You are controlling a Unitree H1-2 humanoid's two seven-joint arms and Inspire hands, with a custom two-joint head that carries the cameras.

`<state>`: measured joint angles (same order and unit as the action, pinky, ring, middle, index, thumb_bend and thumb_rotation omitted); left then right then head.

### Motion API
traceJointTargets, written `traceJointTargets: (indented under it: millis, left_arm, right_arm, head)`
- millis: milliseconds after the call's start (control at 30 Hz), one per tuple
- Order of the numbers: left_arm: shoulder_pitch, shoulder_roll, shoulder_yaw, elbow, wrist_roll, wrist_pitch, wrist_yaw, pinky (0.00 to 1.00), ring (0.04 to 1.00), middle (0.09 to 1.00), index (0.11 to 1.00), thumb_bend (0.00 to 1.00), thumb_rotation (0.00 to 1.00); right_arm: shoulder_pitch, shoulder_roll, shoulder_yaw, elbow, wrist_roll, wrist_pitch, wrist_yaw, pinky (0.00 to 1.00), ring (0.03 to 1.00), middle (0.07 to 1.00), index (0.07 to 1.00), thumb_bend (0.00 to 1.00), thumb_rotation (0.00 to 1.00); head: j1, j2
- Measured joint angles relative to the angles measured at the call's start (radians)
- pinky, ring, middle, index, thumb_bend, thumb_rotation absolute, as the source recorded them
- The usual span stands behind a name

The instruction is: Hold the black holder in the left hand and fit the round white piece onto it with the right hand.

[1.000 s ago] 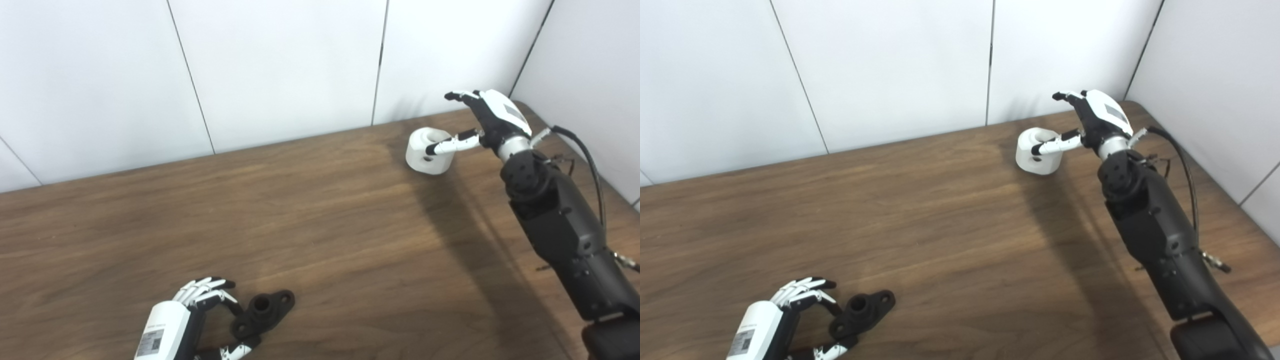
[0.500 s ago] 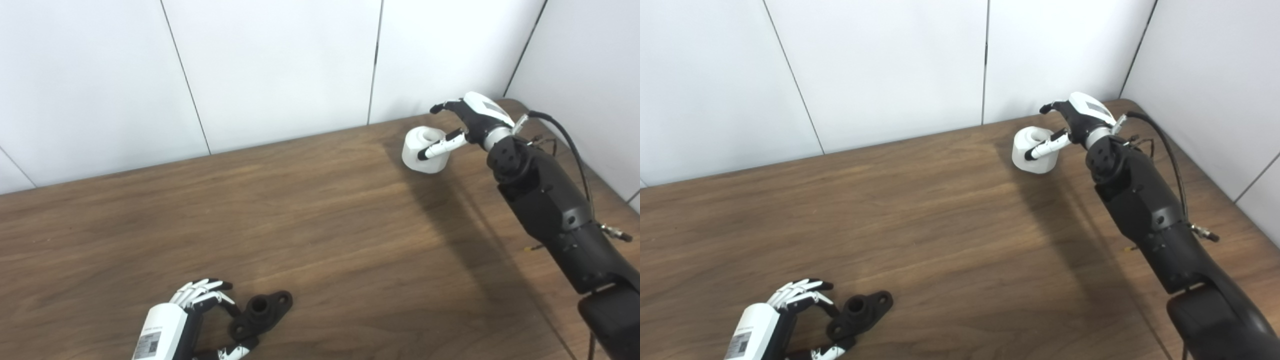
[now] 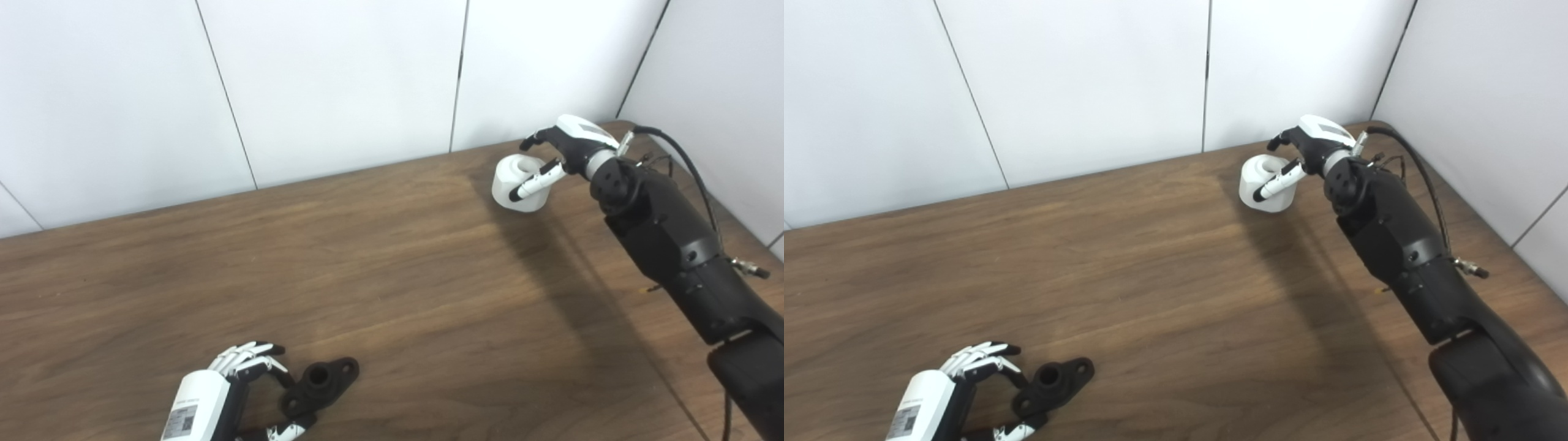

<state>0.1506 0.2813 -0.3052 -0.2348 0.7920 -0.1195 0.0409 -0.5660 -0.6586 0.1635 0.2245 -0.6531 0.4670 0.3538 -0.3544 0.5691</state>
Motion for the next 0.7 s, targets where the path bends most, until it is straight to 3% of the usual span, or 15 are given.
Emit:
traceJointTargets:
  millis: [700]
  left_arm:
    - [0.001, -0.004, 0.002, -0.008, 0.011, 0.006, -0.005, 0.80, 0.805, 0.750, 0.485, 0.52, 0.04]
  right_arm:
    - [0.001, -0.026, -0.003, 0.010, 0.008, -0.003, 0.002, 0.99, 1.000, 0.874, 0.689, 0.82, 0.29]
  head:
    - [0.006, 0.006]
